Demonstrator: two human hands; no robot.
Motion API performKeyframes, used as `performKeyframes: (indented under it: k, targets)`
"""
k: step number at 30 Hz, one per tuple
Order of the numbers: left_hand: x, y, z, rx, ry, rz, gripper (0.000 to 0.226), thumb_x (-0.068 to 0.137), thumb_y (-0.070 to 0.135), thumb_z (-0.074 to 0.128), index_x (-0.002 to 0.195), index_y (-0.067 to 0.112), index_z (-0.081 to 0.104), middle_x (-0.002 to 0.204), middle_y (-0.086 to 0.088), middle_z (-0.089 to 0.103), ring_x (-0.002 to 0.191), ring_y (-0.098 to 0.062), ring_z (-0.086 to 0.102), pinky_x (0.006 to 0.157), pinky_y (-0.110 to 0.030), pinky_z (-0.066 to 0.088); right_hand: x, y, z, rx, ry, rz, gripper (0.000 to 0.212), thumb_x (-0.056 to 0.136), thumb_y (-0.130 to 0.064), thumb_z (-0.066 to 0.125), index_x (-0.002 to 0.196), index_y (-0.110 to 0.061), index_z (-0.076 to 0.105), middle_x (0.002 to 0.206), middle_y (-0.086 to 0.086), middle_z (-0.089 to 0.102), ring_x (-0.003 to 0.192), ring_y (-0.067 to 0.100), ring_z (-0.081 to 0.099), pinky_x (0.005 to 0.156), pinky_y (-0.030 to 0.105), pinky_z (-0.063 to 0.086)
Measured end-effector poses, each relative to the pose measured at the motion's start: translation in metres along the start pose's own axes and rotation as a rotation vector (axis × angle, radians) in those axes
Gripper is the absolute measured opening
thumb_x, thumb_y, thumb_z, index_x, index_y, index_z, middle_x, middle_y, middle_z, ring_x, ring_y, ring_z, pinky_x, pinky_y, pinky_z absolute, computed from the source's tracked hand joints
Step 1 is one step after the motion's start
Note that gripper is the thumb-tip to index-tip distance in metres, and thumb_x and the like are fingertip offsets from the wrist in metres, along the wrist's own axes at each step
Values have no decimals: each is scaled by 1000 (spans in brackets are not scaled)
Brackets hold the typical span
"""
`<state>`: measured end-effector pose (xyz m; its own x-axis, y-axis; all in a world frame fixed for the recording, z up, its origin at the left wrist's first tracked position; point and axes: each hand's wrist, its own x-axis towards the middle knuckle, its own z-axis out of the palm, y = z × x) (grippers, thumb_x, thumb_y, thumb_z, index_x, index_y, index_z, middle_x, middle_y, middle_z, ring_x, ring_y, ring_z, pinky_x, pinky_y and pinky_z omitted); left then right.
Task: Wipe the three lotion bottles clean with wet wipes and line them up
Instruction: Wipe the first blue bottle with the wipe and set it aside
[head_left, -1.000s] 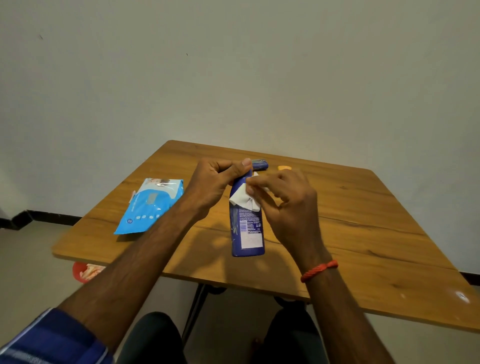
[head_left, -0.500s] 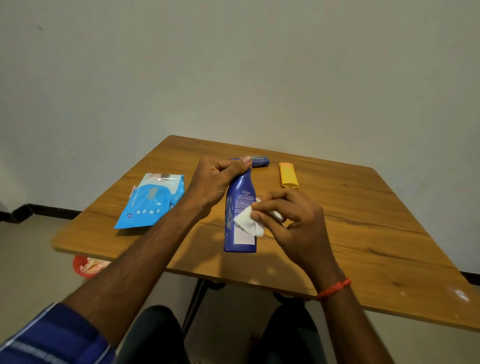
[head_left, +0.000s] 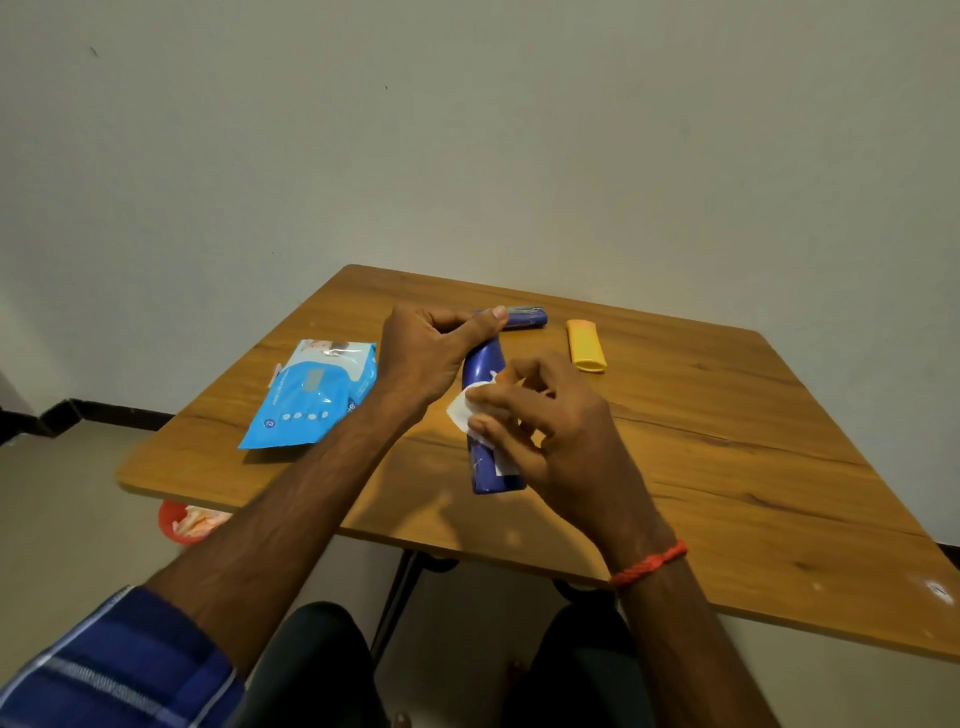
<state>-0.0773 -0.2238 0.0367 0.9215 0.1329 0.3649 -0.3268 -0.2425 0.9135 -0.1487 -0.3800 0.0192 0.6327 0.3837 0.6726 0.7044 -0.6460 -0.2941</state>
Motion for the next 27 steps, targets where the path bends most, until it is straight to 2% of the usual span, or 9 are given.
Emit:
performKeyframes:
  k: [5,9,15,18,20,23,25,27]
  targets:
    - [3,1,-5,132,13,55,32,80,47,74,85,15,77,76,4,75,70,-11,71,66,-16,55,-26,5,4,-30,-79,-30,25,86,-33,65,105,-19,71,112,4,57,98,11,54,72,25,54]
    - [3,0,-8,171,-10,58,28,81,44,74,81,16,75,71,8,73,68,-2,68,58,-6,49,-35,9,1,-37,-66,-54,23,85,-31,67,104,-18,72,108,3,59,95,11,56,69,26,55]
    - [3,6,-5,135,-22,69,20,80,40,77,69,24,73,62,9,70,58,-1,63,55,-12,49,-6,4,-2,7,59,45,22,83,-25,72,101,-13,75,105,8,62,92,15,59,74,21,52]
    - [1,11,-4,116,-27,82,22,81,38,77,65,22,74,58,7,69,54,-2,61,52,-16,49,17,-1,-5,-12,154,104,19,85,-20,75,101,-9,76,100,9,65,89,14,58,75,21,50]
    - [1,14,-4,117,-21,88,26,81,36,77,60,23,70,53,10,66,50,-1,60,49,-15,45,29,-4,-9,-22,179,128,18,87,-21,73,101,-10,76,98,8,66,88,12,56,75,23,50]
    - [2,14,-5,128,19,77,29,80,36,78,58,20,67,49,11,62,47,-1,57,47,-15,43,29,-8,-16,-51,80,60,27,91,-32,63,109,-16,74,109,9,63,95,17,59,77,30,55]
    - [3,12,-6,159,45,73,28,79,36,79,63,14,70,53,5,65,50,-4,59,50,-19,47,18,-9,-17,-142,-17,-11,31,89,-36,59,113,-21,72,118,11,59,102,21,58,76,28,54]
    - [5,10,-5,197,56,57,27,78,35,79,65,13,71,59,-1,67,55,-11,62,56,-26,52,1,-9,-17,-239,-44,-60,28,87,-33,63,110,-20,71,119,13,58,103,23,58,74,24,49]
